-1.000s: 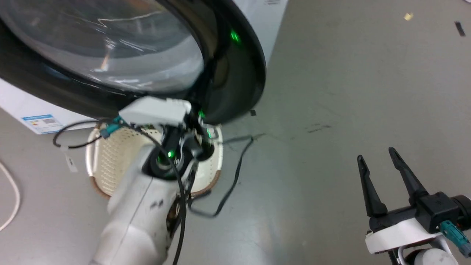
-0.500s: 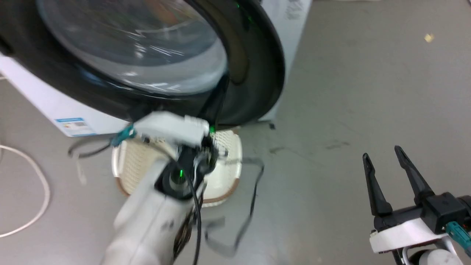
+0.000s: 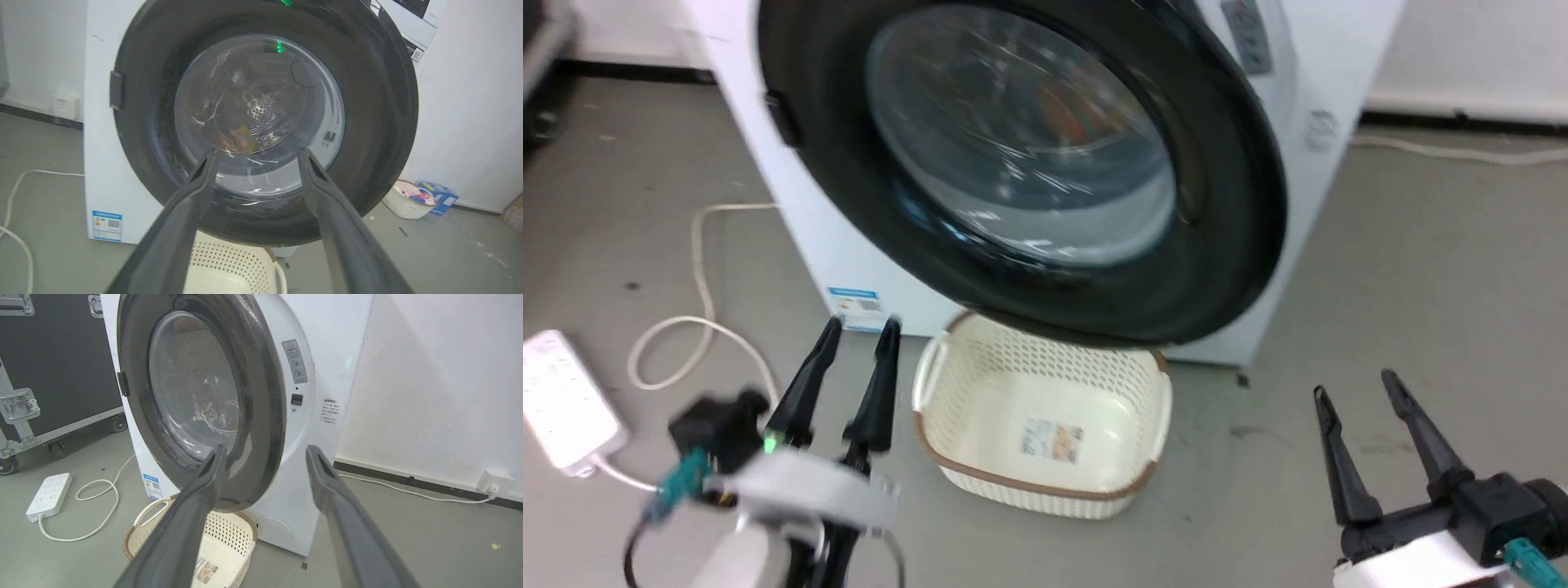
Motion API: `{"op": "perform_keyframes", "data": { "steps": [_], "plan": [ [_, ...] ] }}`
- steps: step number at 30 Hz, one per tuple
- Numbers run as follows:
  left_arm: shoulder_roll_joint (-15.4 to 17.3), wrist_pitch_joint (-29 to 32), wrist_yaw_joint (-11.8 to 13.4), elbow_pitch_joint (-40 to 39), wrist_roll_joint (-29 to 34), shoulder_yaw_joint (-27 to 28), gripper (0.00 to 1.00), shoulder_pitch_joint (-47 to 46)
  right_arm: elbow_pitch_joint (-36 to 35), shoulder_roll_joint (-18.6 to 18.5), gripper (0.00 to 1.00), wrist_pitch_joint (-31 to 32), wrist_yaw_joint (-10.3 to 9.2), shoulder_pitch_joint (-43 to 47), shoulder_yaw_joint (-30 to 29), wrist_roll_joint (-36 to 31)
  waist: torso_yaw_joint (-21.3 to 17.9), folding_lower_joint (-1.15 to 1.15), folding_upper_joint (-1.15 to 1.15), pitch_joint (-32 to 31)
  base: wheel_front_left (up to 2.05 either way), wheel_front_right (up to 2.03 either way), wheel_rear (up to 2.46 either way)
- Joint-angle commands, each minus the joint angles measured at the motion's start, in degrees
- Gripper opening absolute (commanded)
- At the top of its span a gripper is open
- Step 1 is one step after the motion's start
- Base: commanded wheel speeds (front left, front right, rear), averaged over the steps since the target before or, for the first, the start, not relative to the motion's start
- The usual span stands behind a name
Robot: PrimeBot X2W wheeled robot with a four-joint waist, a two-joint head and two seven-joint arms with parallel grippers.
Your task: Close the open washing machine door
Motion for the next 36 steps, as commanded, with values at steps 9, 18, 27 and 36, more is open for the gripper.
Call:
{"op": "perform_keyframes", "data": {
  "steps": [9, 18, 27, 36],
  "plan": [
    [-3.1, -0.24, 5.01, -7.24, 25.35, 7.17, 1.0, 16.38, 0.11, 0.0, 1.0, -0.25, 0.03, 3.74, 0.93, -1.18, 5.27, 0.01, 0.0, -4.33, 0.0, 0.0, 0.0],
    [-5.36, -0.24, 6.31, -7.76, 33.39, 8.22, 1.0, 19.23, 0.96, 0.1, 0.75, -0.25, 0.03, 4.36, 0.52, -1.83, 6.22, 0.01, 0.0, -2.55, 0.0, 0.0, 0.0],
    [-8.49, -0.25, 5.17, -9.05, 37.36, 8.05, 1.0, 15.39, 1.01, -3.76, 0.0, 5.19, 0.03, -6.05, 5.06, 1.66, 9.02, 0.01, 0.0, 6.46, 0.0, 0.0, 0.0],
    [-11.53, -0.25, 3.72, -9.68, 37.89, 8.48, 1.0, 11.23, 5.8, -16.25, 0.0, 13.87, 0.03, -24.43, 10.54, 9.93, 11.62, 0.01, 0.0, 14.71, 0.0, 0.0, 0.0]
  ]
}}
